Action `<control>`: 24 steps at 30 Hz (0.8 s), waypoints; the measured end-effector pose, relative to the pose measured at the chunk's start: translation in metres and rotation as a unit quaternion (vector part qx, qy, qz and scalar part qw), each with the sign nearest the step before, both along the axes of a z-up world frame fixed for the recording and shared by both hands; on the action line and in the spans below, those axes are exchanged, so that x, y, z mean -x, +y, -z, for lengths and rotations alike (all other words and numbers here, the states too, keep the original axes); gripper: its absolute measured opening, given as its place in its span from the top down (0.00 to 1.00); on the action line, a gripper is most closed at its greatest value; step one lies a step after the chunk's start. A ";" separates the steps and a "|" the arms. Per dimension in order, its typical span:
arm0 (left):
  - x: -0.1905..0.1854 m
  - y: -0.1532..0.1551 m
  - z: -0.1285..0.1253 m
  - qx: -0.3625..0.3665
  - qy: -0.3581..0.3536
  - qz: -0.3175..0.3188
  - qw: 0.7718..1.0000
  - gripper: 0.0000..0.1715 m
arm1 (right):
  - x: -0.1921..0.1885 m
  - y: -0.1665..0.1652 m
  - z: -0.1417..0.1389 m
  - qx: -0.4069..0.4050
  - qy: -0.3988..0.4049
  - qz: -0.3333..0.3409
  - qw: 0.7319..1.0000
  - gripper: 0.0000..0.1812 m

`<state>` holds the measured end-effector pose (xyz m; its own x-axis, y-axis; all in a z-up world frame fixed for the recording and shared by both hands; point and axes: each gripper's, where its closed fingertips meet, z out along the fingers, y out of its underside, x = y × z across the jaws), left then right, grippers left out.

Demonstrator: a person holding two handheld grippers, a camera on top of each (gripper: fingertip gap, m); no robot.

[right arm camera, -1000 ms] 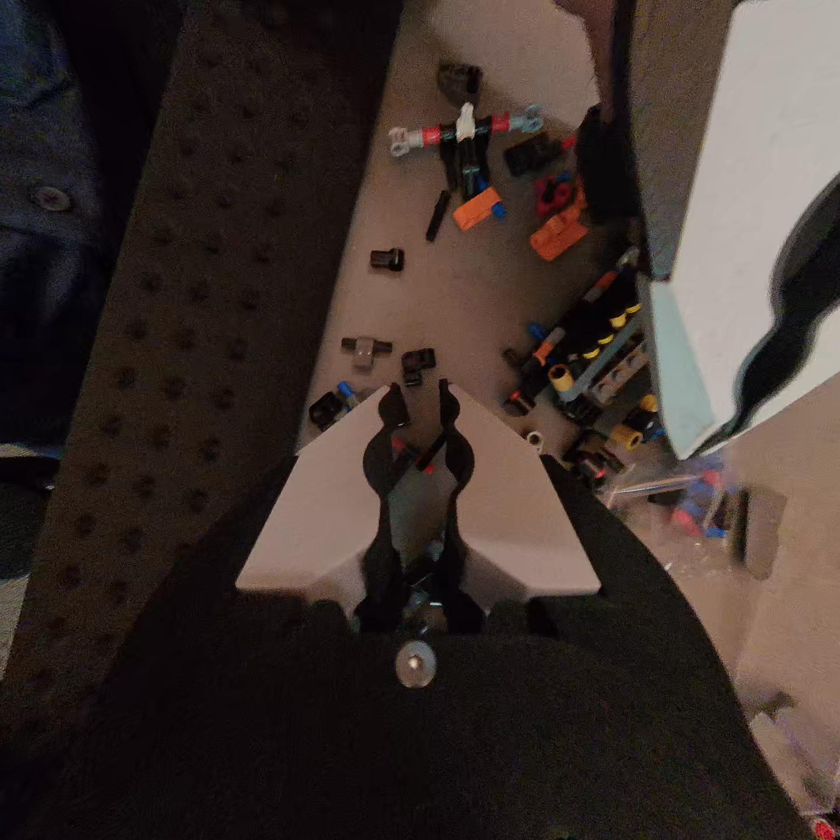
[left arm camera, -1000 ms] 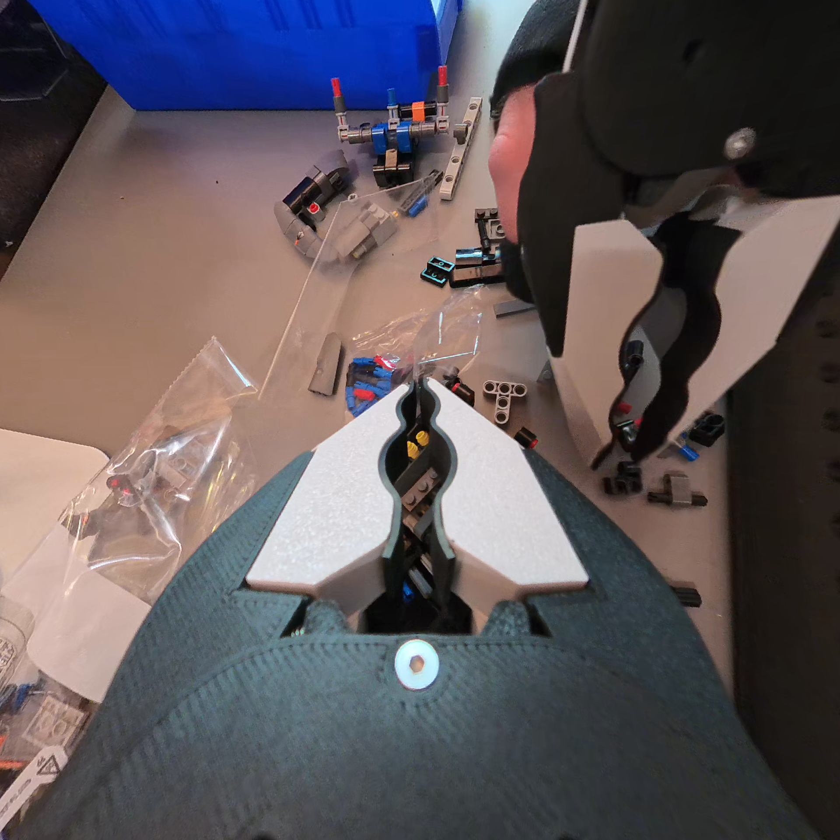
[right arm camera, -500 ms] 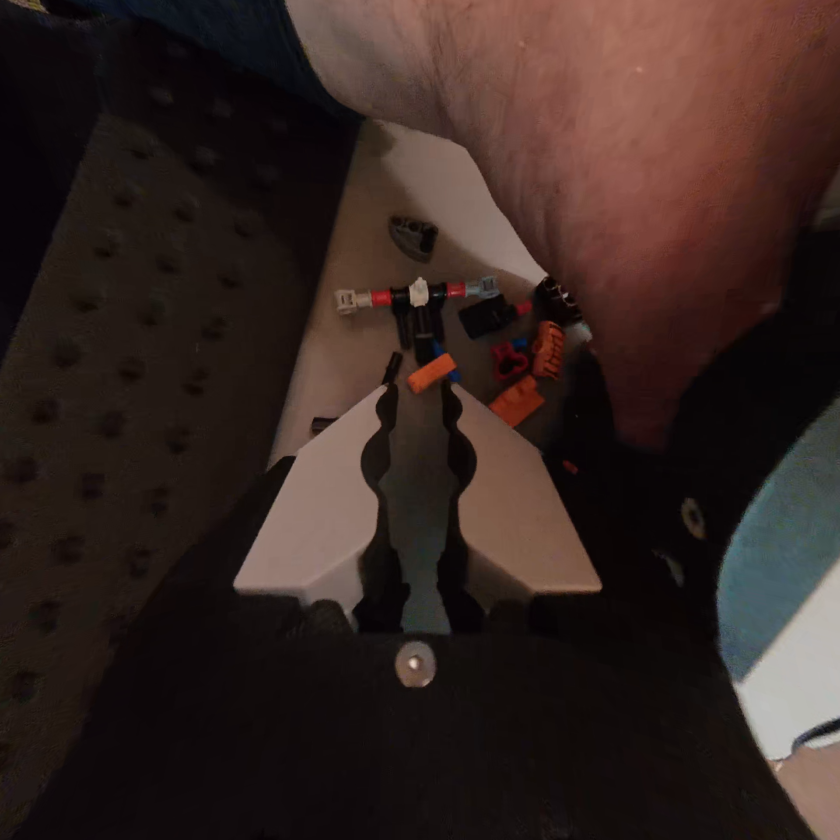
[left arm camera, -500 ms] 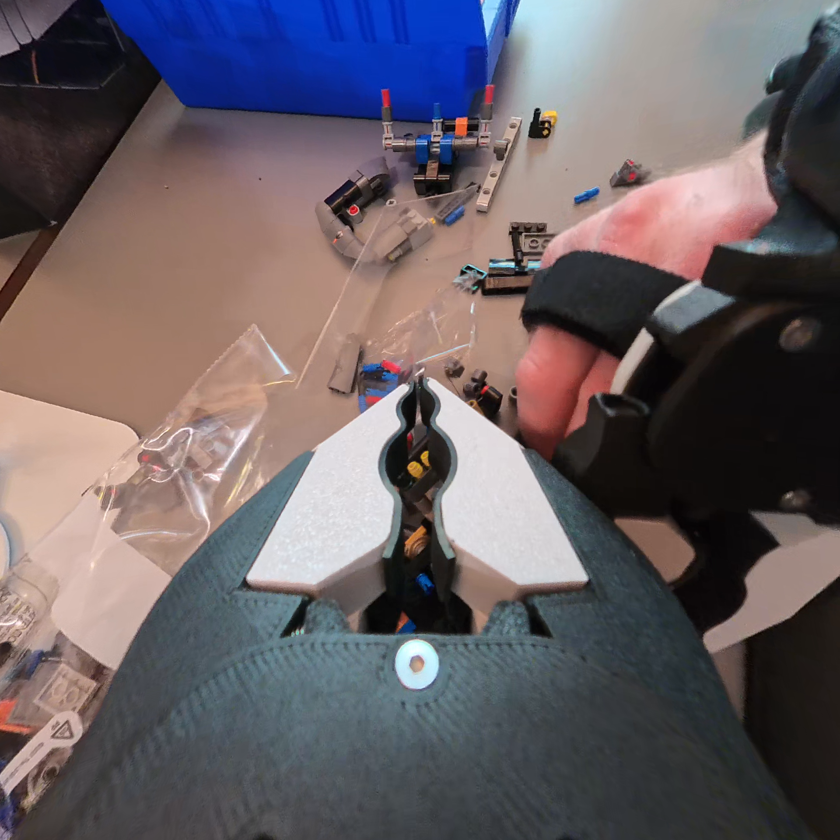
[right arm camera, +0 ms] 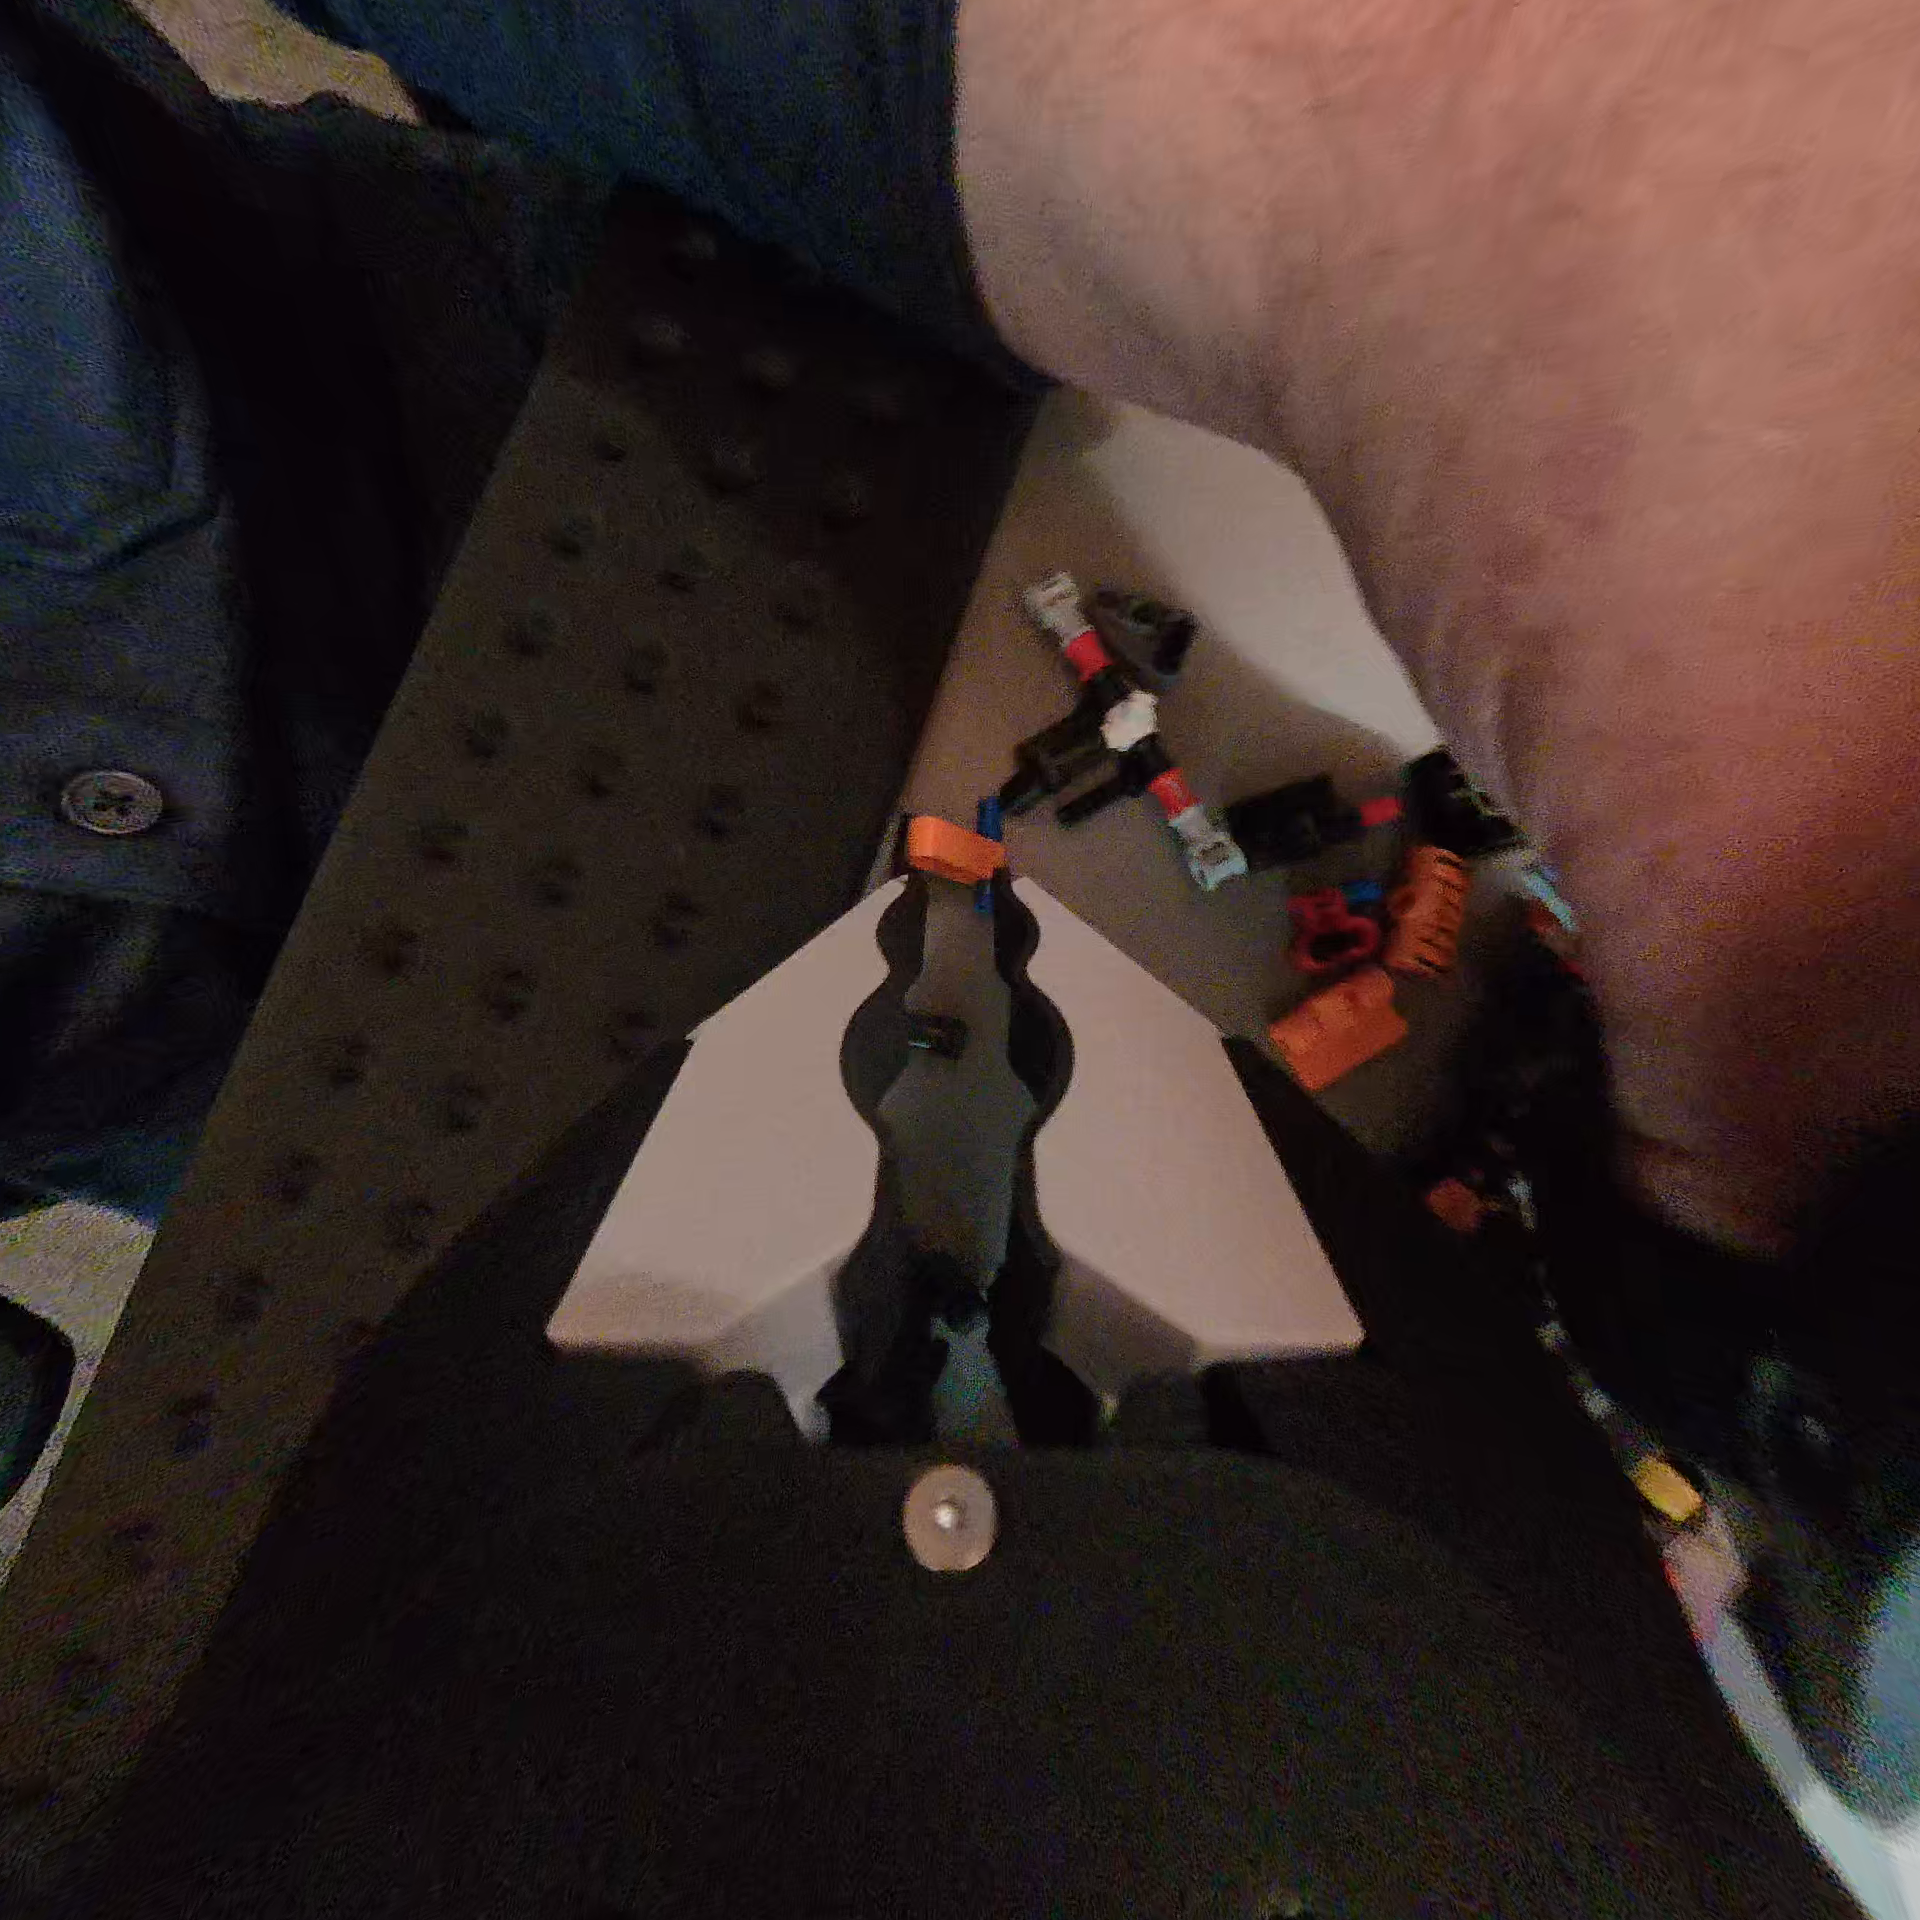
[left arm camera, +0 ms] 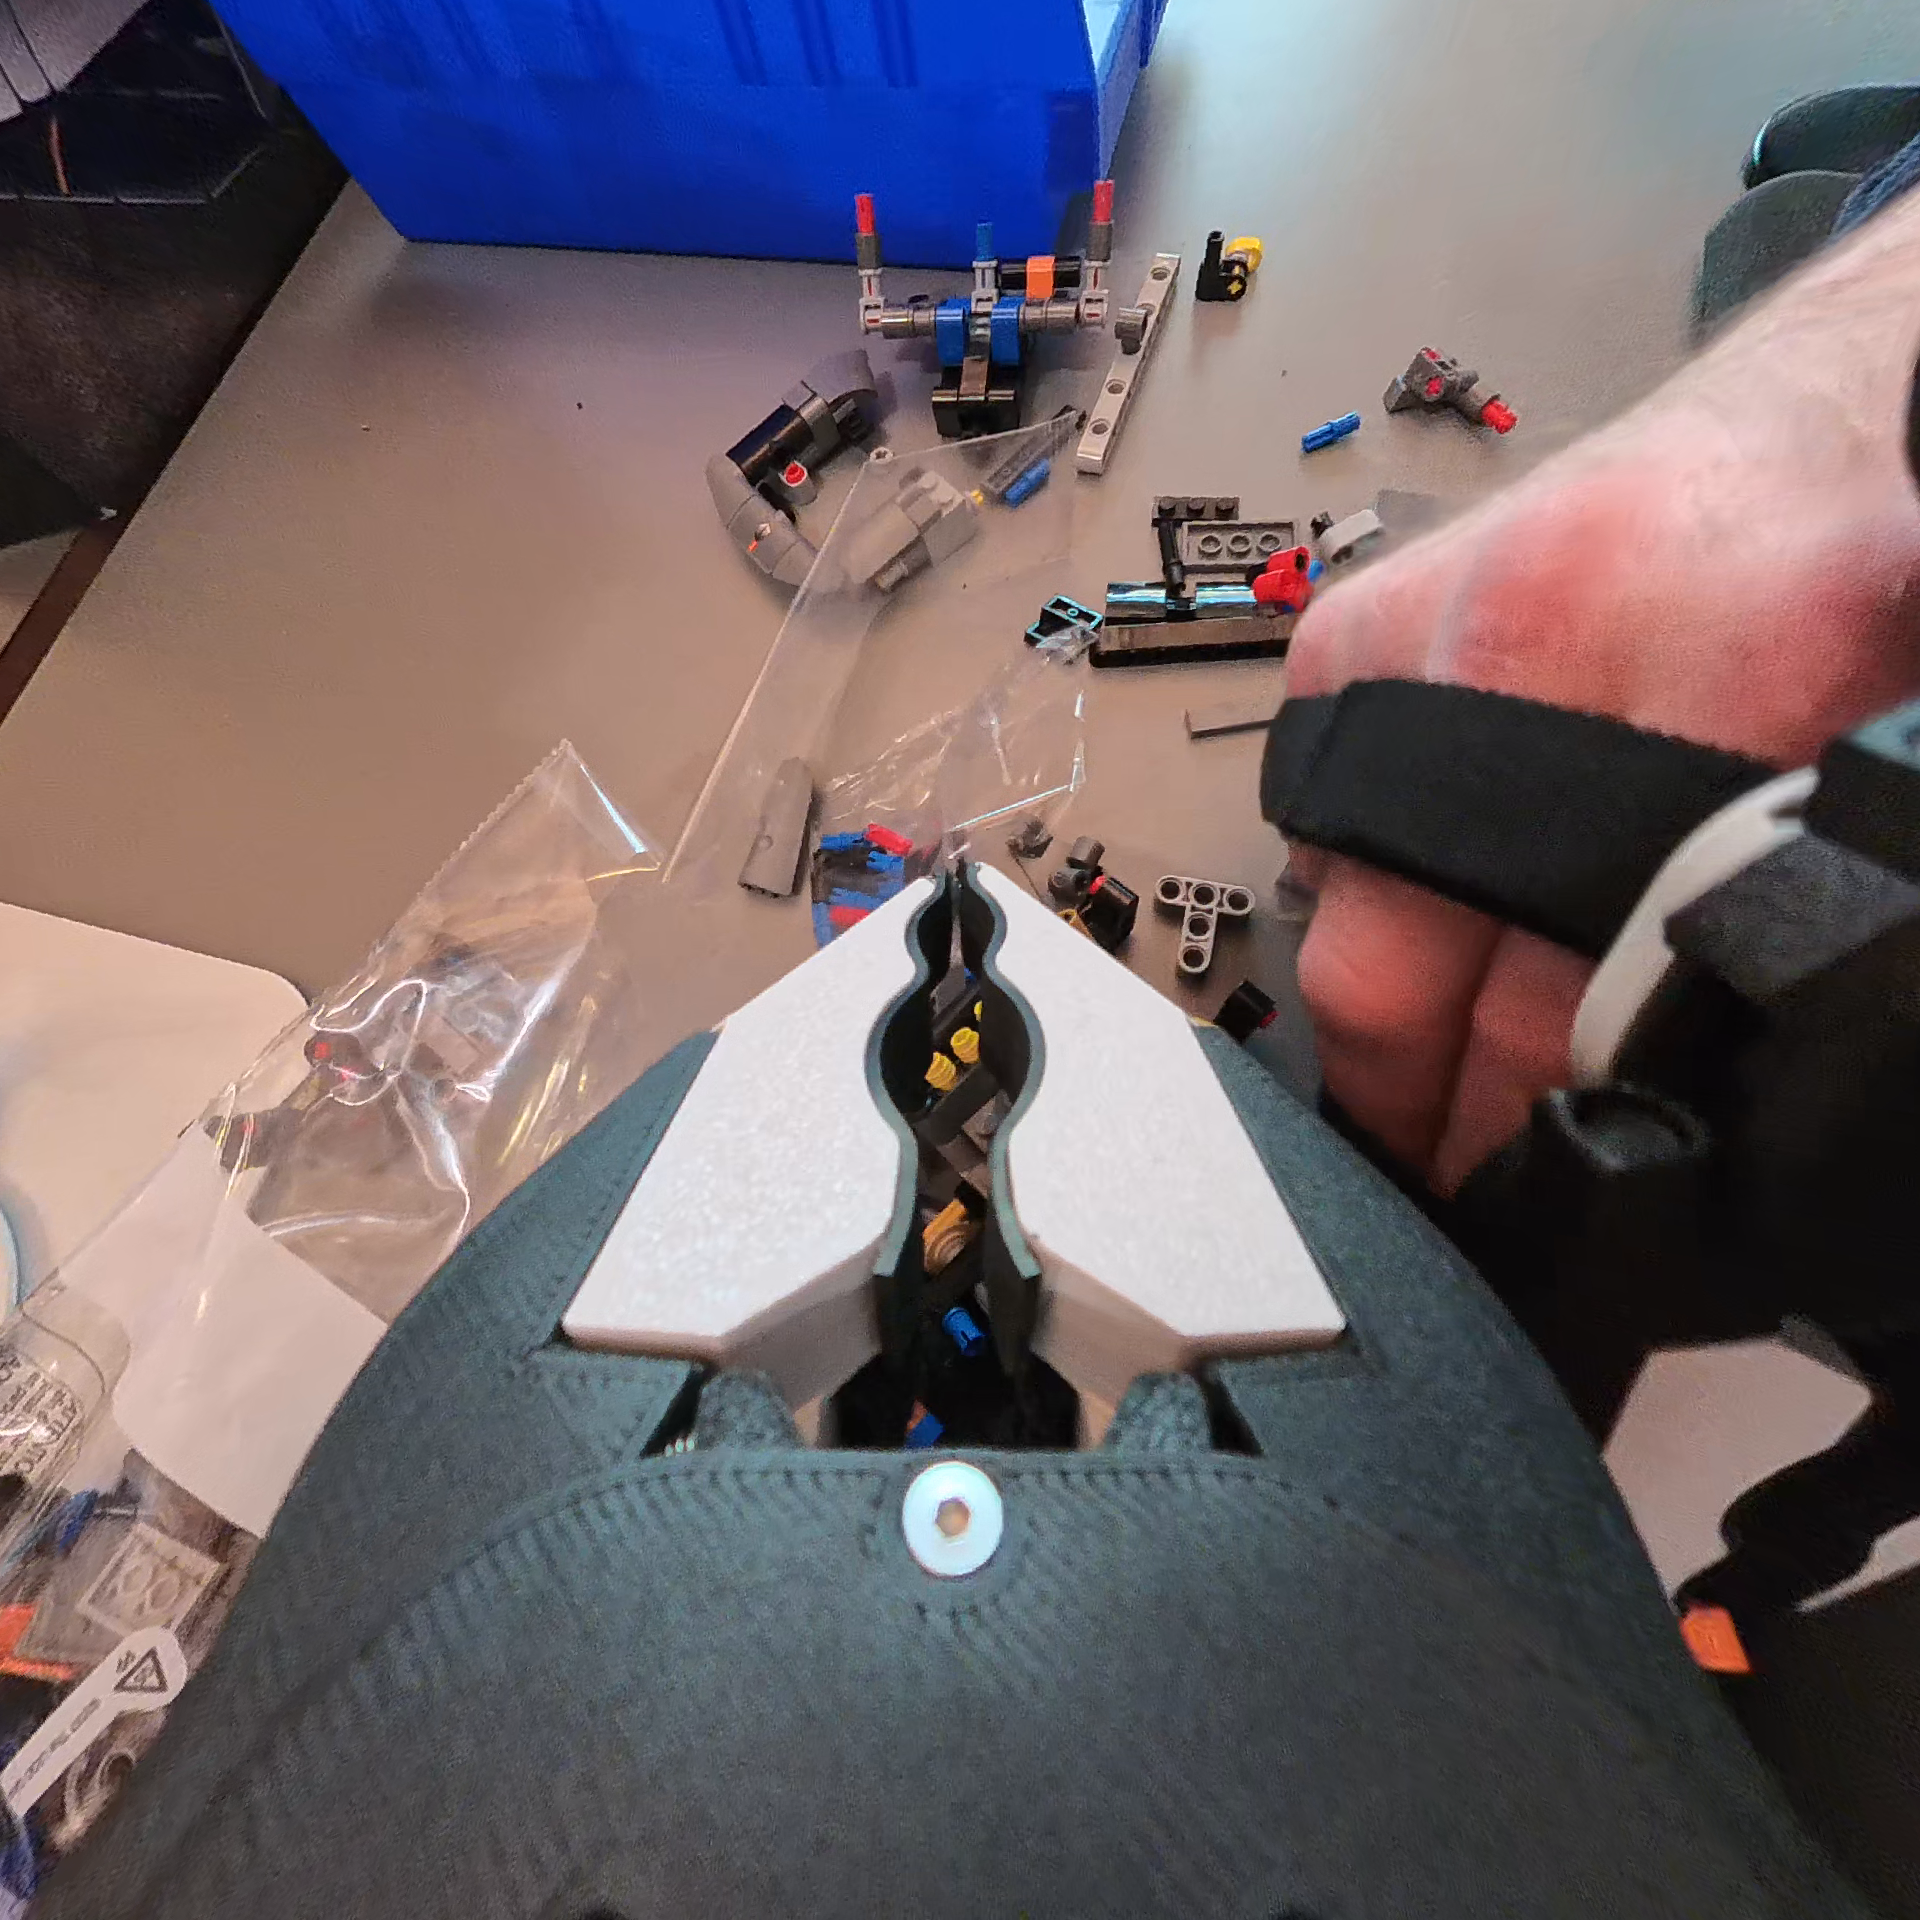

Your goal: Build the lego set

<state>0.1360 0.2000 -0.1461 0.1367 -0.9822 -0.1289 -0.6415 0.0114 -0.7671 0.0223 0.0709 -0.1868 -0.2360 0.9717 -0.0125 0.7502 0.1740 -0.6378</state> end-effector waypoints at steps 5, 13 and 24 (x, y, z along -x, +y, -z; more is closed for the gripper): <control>0.000 0.001 -0.001 0.002 -0.003 -0.001 1.000 1.00 | 0.001 -0.004 0.010 0.008 -0.017 -0.005 1.000 0.98; 0.000 0.001 0.000 0.001 -0.001 -0.001 1.000 1.00 | -0.009 0.018 0.009 -0.016 -0.020 0.038 0.999 1.00; 0.001 0.001 -0.001 0.003 -0.003 -0.002 1.000 1.00 | -0.024 0.028 -0.009 -0.013 0.009 0.055 0.998 1.00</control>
